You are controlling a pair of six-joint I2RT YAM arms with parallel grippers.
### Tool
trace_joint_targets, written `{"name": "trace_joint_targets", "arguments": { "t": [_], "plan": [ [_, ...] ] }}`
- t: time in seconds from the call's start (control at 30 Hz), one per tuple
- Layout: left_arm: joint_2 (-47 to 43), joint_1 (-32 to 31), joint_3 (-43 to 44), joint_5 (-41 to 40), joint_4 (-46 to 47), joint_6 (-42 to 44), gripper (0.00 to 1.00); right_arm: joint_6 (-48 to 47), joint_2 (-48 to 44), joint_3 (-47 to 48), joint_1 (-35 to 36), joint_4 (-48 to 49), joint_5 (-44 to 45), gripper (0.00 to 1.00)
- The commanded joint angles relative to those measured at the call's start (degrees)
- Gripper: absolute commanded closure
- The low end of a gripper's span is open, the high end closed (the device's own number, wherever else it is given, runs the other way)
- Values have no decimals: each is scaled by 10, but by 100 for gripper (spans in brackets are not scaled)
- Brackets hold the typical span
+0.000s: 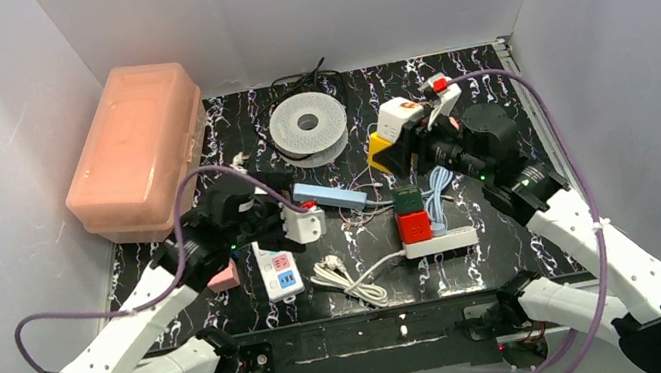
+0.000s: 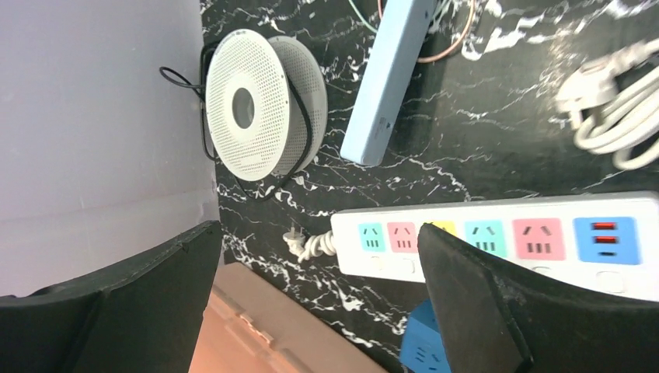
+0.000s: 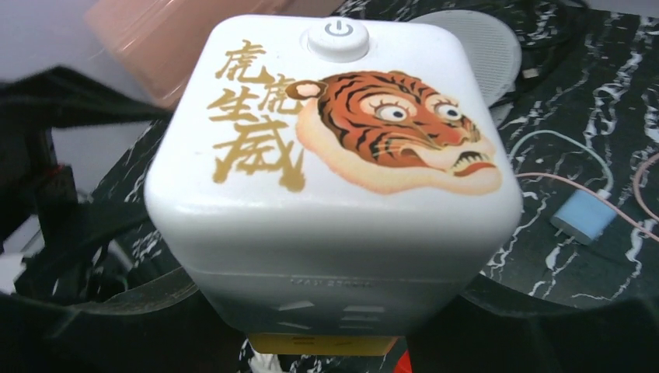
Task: Pull the plug off the socket
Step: Remove the plug from the socket.
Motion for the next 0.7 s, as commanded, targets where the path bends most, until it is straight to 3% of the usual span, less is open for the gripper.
{"name": "trace_joint_targets", "arguments": {
  "t": [0.0, 0.23, 0.37, 0.53, 0.67],
  "plan": [
    [-50, 4, 30, 64, -65, -100, 2, -75, -38, -3, 1, -7, -171, 99],
    [-34, 4, 128, 87, -113, -291, 2, -190, -72, 11, 12, -76, -271, 99],
    [-11, 5, 178, 115, -136, -378, 2, -276, -53, 51, 48, -146, -248, 99],
    [3, 7, 217, 224, -190, -385, 2, -379, -19, 101, 110, -242, -167, 99],
    [12, 7, 226, 284, -224, -372, 2, -413, -7, 103, 161, -242, -97, 99]
  ]
}}
